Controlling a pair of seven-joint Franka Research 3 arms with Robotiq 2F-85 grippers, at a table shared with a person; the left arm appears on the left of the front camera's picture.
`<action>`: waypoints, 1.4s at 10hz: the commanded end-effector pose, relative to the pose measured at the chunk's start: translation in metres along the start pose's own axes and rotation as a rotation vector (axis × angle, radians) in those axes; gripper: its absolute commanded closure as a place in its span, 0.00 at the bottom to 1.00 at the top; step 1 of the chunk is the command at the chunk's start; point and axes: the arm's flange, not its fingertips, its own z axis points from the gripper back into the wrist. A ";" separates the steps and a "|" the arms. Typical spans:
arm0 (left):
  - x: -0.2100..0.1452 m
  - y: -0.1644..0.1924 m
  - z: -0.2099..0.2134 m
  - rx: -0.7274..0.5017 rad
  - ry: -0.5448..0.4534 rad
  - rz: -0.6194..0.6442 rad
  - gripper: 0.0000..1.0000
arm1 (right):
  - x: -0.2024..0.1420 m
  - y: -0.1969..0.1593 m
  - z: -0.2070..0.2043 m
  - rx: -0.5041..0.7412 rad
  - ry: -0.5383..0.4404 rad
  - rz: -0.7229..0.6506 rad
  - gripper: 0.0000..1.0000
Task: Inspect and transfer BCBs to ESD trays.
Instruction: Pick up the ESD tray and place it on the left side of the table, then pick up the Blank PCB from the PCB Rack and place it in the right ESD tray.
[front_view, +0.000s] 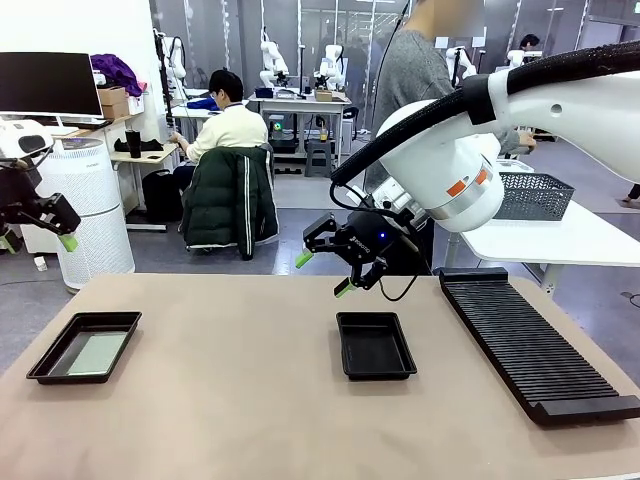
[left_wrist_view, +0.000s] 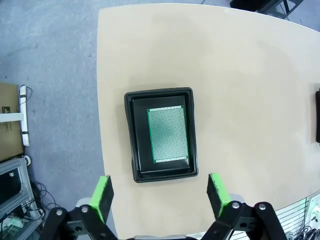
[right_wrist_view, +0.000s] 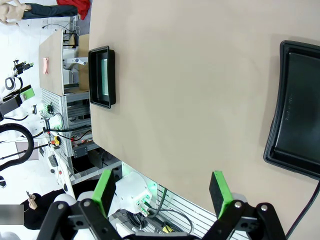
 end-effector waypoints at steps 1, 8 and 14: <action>0.007 0.004 -0.003 0.001 0.038 -0.011 0.00 | -0.001 -0.001 0.000 -0.001 0.000 -0.001 0.00; 0.002 0.000 -0.001 -0.001 0.008 -0.001 0.00 | -0.001 -0.001 0.000 -0.001 0.000 -0.001 0.00; 0.002 0.000 -0.001 -0.001 0.008 -0.001 0.00 | -0.001 -0.001 0.000 -0.001 0.000 -0.001 0.00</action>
